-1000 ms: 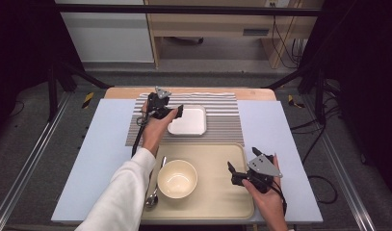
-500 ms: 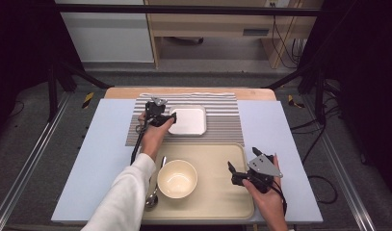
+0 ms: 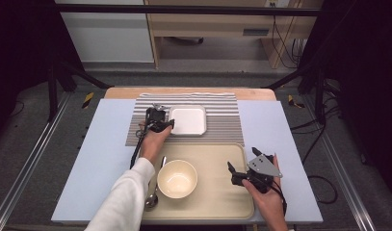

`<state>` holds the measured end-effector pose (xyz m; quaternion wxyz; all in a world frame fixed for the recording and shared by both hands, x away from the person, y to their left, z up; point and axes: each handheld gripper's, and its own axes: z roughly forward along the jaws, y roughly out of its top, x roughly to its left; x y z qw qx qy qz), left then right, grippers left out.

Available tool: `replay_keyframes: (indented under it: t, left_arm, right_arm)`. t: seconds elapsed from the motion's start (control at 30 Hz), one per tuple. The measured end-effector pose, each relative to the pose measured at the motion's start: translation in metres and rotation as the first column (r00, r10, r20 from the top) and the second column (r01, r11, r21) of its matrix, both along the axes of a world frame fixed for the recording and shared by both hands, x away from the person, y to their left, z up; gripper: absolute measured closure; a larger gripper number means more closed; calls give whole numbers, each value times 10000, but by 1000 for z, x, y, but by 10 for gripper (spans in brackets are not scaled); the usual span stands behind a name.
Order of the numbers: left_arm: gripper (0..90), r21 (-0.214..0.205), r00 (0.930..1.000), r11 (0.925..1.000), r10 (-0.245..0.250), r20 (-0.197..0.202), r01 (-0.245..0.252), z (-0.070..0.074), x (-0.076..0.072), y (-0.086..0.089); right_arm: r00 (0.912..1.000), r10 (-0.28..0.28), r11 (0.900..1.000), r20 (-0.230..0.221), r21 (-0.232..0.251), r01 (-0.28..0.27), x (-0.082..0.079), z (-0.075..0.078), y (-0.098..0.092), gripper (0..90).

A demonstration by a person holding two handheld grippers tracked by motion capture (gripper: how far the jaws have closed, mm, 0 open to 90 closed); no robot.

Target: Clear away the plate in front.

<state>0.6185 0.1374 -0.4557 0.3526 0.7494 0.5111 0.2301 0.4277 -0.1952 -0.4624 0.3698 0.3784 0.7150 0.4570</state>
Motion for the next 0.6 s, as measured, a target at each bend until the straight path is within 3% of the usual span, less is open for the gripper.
replay_keyframes:
  t: [0.13, 0.6]
  left_arm:
    - [587, 87, 10000, 10000, 37, -17, -37, -2, -1, 0]
    - [674, -199, 9987, 9995, 219, -458, -229, -8, 0, 0]
  right_arm:
    - [10000, -9, 10000, 4, 5, 9, 0, 0, 0, 40]
    - [10000, -8, 10000, -21, -16, 8, 0, 0, 1, 41]
